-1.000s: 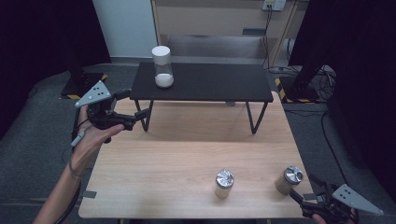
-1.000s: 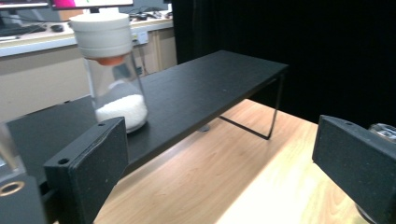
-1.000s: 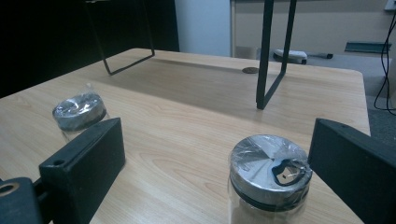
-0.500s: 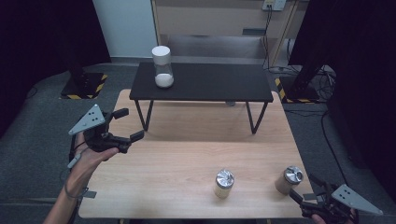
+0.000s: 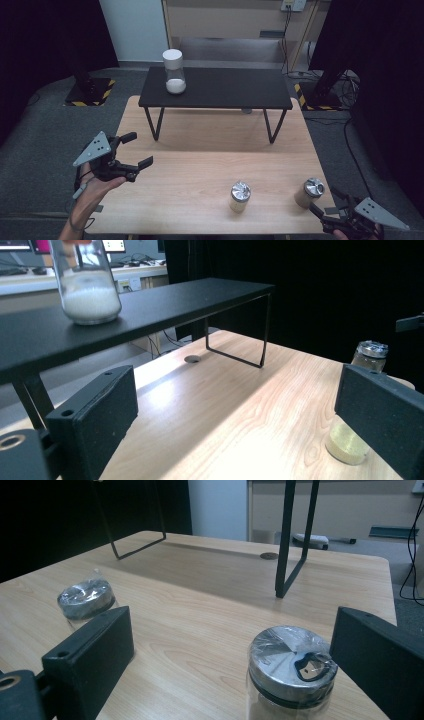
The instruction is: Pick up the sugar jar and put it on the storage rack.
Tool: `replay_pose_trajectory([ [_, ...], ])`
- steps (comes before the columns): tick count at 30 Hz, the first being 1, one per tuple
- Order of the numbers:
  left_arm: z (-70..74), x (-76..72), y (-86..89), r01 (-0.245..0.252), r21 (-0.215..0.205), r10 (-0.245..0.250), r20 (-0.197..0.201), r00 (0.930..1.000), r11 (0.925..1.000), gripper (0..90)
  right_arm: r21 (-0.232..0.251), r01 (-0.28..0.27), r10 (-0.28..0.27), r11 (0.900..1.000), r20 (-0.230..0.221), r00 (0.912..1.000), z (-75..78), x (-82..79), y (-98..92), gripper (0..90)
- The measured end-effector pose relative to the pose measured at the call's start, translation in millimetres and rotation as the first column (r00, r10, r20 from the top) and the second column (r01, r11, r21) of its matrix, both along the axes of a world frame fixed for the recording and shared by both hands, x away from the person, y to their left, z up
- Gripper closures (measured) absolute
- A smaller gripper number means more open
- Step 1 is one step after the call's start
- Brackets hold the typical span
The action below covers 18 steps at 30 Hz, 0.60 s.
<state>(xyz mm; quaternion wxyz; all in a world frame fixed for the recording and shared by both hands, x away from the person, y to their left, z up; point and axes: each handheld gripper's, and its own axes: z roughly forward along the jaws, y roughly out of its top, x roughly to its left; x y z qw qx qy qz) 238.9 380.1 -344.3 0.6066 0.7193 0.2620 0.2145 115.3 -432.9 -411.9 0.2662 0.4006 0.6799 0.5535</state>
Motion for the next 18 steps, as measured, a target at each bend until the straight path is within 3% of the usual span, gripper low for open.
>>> replay_pose_trajectory([
  [10,-22.8,-19.3,6.2,-0.033,0.019,0.033,-0.022,0.9992,0.9993,2.5,0.001,-0.001,0.001,1.0,-0.001,1.0,0.3,-0.1,0.6,4.5],
  [18,-35.3,-26.6,8.1,-0.04,0.011,0.041,-0.029,0.9987,0.9991,2.5,-0.001,-0.001,0.001,1.0,-0.002,1.0,0.6,0.1,1.6,4.5],
])
